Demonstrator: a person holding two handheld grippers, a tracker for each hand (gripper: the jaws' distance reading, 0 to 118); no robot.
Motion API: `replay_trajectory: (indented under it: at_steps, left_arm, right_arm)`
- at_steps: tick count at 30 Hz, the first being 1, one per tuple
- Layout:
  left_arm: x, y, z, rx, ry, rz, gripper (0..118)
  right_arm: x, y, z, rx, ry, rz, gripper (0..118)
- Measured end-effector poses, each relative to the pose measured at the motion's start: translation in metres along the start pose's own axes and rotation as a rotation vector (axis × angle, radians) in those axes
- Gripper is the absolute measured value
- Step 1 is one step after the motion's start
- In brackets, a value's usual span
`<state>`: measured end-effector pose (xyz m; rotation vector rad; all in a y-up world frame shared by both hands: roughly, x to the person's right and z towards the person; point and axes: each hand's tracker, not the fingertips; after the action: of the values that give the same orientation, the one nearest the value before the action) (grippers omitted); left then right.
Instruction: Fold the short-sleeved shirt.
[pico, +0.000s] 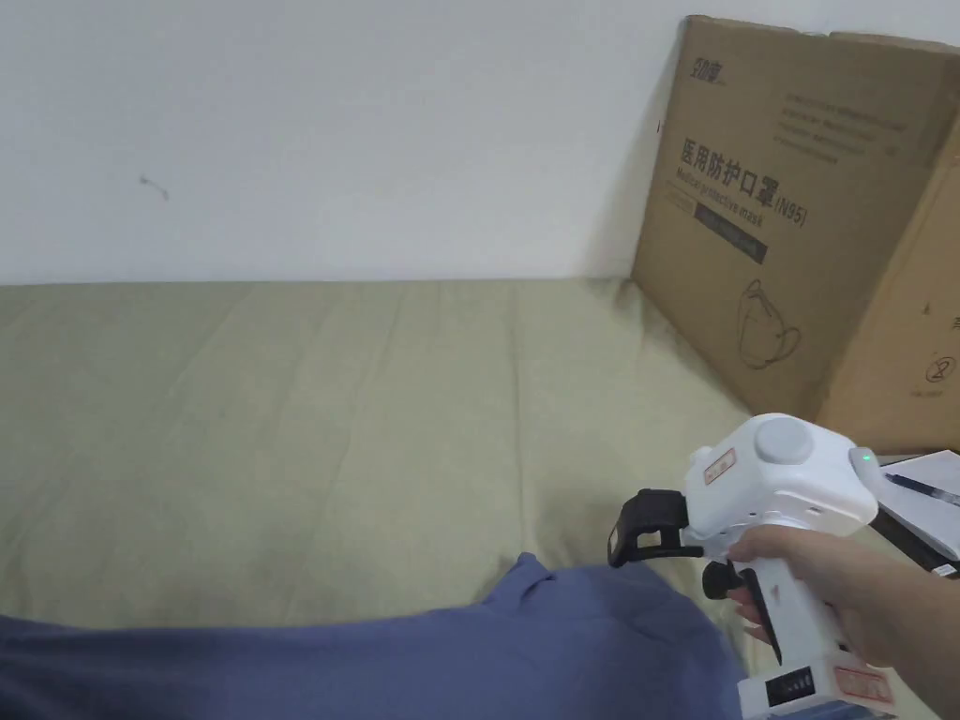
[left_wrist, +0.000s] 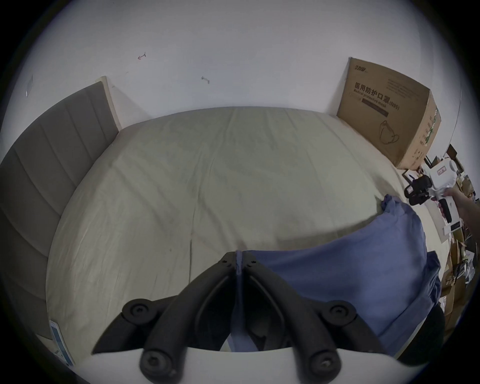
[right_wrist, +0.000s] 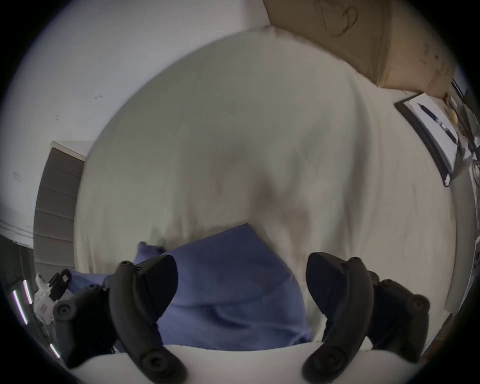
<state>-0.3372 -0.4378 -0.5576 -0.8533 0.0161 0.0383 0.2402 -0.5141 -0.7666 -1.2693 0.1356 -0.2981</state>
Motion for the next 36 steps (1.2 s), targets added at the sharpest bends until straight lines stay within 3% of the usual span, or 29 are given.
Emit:
replay_trajectory:
  at_steps: [4, 5, 6, 7, 8, 10, 13, 15, 19, 26, 31, 36]
  left_arm:
    - [-0.006, -0.009, -0.012, -0.050, 0.013, 0.011, 2]
    - [-0.007, -0.011, -0.015, -0.064, 0.015, 0.015, 2]
    - [-0.011, -0.012, -0.020, -0.077, 0.018, 0.017, 1]
    - [-0.013, -0.015, -0.022, -0.092, 0.025, 0.018, 1]
    - [-0.015, -0.017, -0.023, -0.103, 0.028, 0.025, 2]
    - [-0.021, -0.019, -0.023, -0.110, 0.013, 0.057, 1]
    - [-0.021, -0.017, -0.005, -0.079, 0.006, 0.108, 2]
    - [-0.020, -0.012, 0.016, -0.029, -0.008, 0.141, 2]
    - [-0.011, 0.010, 0.087, 0.109, -0.041, 0.109, 1]
    - [-0.002, 0.071, 0.220, 0.329, -0.048, 0.086, 1]
    - [-0.002, 0.126, 0.280, 0.445, -0.044, 0.089, 1]
    - [-0.002, 0.177, 0.295, 0.483, -0.013, 0.088, 2]
  right_arm:
    - [-0.022, -0.003, -0.020, -0.011, -0.070, 0.069, 86]
    - [-0.028, -0.005, -0.021, -0.024, -0.103, 0.101, 74]
    - [-0.032, -0.007, -0.018, -0.022, -0.135, 0.147, 46]
    - [-0.036, -0.009, -0.014, -0.006, -0.169, 0.192, 46]
    - [-0.038, -0.009, -0.008, 0.015, -0.193, 0.227, 39]
    - [-0.033, -0.011, 0.015, 0.070, -0.103, 0.197, 2]
    - [-0.026, -0.025, 0.065, 0.189, 0.034, 0.141, 2]
    - [-0.027, -0.042, 0.104, 0.252, 0.074, 0.154, 2]
    - [-0.038, -0.083, 0.201, 0.400, 0.066, 0.243, 2]
    - [-0.064, -0.111, 0.359, 0.621, 0.150, 0.256, 2]
    - [-0.093, -0.092, 0.435, 0.746, 0.181, 0.271, 2]
    - [-0.131, -0.051, 0.473, 0.848, 0.169, 0.273, 1]
